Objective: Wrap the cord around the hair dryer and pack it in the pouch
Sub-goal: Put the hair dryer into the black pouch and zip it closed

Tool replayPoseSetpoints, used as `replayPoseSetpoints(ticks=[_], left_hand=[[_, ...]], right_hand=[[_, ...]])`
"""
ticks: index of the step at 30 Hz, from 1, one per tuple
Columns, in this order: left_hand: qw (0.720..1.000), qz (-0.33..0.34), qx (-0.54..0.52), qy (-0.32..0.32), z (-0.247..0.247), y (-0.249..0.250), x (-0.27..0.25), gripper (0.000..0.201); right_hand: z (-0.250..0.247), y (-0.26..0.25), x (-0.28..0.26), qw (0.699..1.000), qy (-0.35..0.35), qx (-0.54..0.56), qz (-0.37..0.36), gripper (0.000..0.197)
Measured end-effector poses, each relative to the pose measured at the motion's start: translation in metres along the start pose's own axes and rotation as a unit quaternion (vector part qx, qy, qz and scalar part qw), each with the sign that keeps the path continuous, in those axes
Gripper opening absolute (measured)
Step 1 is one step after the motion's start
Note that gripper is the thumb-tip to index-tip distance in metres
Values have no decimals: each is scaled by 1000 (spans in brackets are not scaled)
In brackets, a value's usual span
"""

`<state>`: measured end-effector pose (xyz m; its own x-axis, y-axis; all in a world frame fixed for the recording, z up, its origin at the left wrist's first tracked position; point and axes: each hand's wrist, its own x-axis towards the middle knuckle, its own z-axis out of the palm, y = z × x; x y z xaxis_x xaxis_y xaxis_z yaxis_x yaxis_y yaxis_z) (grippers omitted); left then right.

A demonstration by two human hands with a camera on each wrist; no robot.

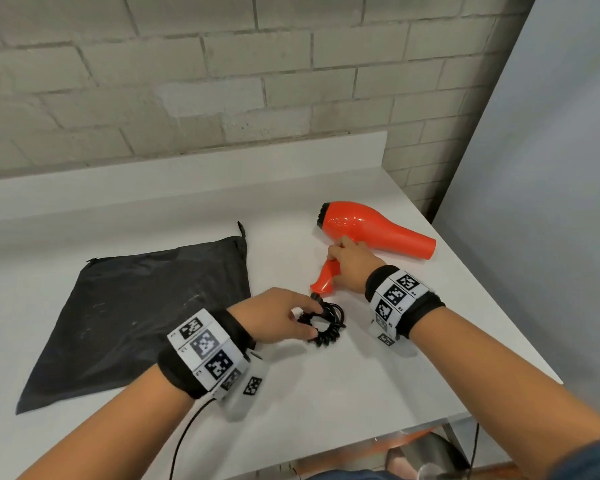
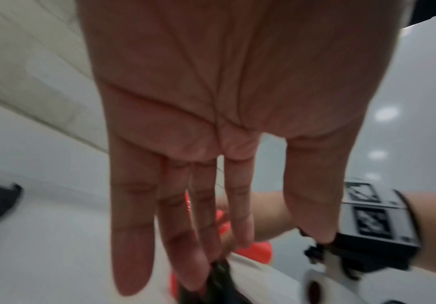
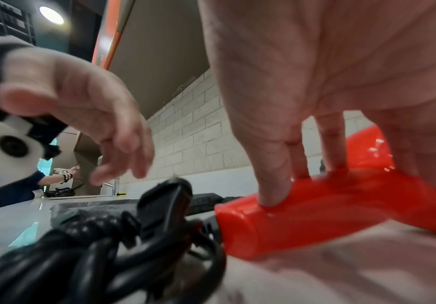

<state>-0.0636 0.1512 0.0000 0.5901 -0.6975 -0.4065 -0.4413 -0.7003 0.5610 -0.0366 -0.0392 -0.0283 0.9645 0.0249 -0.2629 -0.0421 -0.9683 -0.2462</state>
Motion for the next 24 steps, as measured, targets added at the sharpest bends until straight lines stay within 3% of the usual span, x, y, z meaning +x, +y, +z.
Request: replayPoseSetpoints(ticks=[8,14,19,21,24], left_hand=[[973,-175,123,91,-76,-90,16,54],[958,-230,119,123,-108,-143,35,62],[964,-219,92,116,-112,-165,46,70],[969,-185,74,145,-114,-167,49,47],[973,-76,17,216,-117,-156,51,15]], right_hand=[[-9,-49,20,989,-74,-121,44,56],[-19,-102,52,994,-100,-12,-39,58],[-19,-135,76,991,-114,15,-73,62],[-18,-141,80,989,-113,15,-94,67],[-17,-144,87,990,-80,50,-107,65]])
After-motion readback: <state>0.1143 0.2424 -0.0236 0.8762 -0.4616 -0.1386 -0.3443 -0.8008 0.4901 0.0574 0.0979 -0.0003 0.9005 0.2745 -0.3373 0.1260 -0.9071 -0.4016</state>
